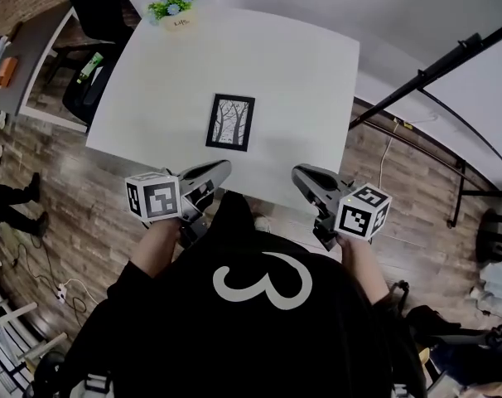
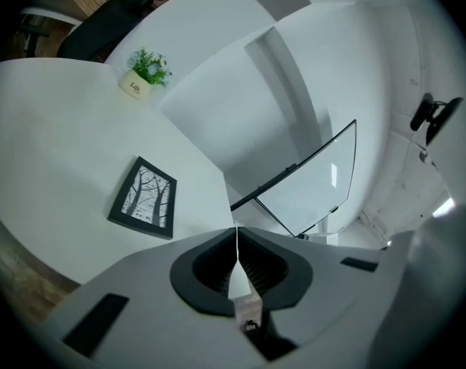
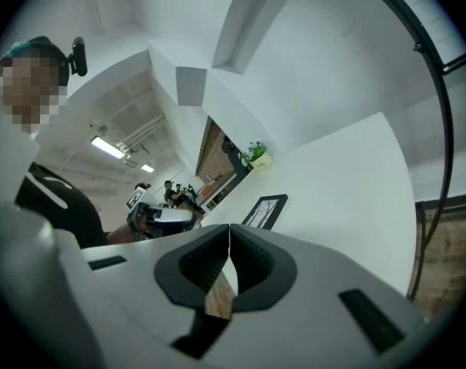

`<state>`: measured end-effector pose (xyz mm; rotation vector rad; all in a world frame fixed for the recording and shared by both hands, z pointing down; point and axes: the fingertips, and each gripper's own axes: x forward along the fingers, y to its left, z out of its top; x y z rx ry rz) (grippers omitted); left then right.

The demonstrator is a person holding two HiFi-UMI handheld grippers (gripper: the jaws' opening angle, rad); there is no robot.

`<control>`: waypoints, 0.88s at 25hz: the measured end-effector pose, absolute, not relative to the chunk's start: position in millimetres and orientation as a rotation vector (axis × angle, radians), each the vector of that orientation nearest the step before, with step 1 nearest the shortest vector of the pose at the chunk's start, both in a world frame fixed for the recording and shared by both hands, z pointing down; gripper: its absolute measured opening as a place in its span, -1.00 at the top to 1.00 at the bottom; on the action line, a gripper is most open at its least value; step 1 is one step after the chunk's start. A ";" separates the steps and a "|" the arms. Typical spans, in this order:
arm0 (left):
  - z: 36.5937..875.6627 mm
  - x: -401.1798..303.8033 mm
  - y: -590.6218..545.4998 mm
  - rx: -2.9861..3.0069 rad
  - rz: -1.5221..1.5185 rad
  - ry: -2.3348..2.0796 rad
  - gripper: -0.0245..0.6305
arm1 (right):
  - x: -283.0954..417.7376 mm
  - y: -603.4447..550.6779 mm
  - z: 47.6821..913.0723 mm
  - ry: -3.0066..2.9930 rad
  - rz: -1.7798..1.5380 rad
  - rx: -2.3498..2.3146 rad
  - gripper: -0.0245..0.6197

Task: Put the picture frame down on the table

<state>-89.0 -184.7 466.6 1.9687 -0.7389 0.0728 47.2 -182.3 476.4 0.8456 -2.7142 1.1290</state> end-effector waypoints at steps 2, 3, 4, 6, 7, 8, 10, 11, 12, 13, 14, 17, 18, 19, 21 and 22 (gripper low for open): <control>455.4 -75.1 -173.6 2.011 0.076 -0.710 0.87 | 49.7 -171.9 471.6 -2.727 1.092 0.816 0.85; 450.9 -70.2 -169.5 2.034 0.081 -0.699 0.88 | 50.7 -168.7 468.7 -2.735 1.090 0.809 0.85; 446.9 -66.7 -166.6 2.057 0.088 -0.692 0.88 | 51.2 -166.8 465.8 -2.744 1.094 0.803 0.85; 440.1 -63.0 -163.8 2.096 0.093 -0.690 0.88 | 52.6 -165.3 461.0 -2.756 1.095 0.800 0.85; 437.4 -61.5 -163.1 2.109 0.089 -0.692 0.88 | 54.1 -164.9 458.7 -2.757 1.090 0.804 0.85; 435.3 -59.9 -162.4 2.118 0.082 -0.694 0.88 | 56.1 -164.6 456.0 -2.762 1.092 0.807 0.85; 432.4 -56.2 -160.0 2.123 0.064 -0.699 0.88 | 59.9 -163.0 448.3 -2.796 1.144 0.795 0.85; 431.5 -55.1 -159.1 2.122 0.053 -0.702 0.88 | 60.5 -162.3 443.5 -2.822 1.189 0.779 0.85; 430.7 -55.0 -159.1 2.119 0.043 -0.704 0.88 | 59.7 -162.4 439.0 -2.845 1.227 0.760 0.85; 429.8 -55.8 -160.0 2.118 0.033 -0.705 0.88 | 58.0 -163.4 436.1 -2.857 1.243 0.747 0.85; 428.4 -56.4 -160.5 2.118 0.022 -0.704 0.88 | 56.4 -164.7 435.0 -2.856 1.232 0.744 0.85; 421.2 -54.1 -156.4 2.126 0.008 -0.699 0.88 | 58.3 -164.5 433.1 -2.840 1.153 0.760 0.85; 419.1 -53.5 -155.1 2.129 0.008 -0.699 0.88 | 59.4 -163.9 431.6 -2.846 1.149 0.761 0.85; 417.4 -53.7 -154.8 2.132 0.008 -0.699 0.88 | 59.8 -163.7 430.5 -2.852 1.152 0.760 0.85; 414.8 -54.4 -156.2 2.143 0.009 -0.694 0.88 | 59.2 -164.9 431.4 -2.852 1.150 0.762 0.85; 414.1 -54.5 -157.6 2.153 0.012 -0.691 0.88 | 58.9 -166.1 432.7 -2.849 1.146 0.763 0.85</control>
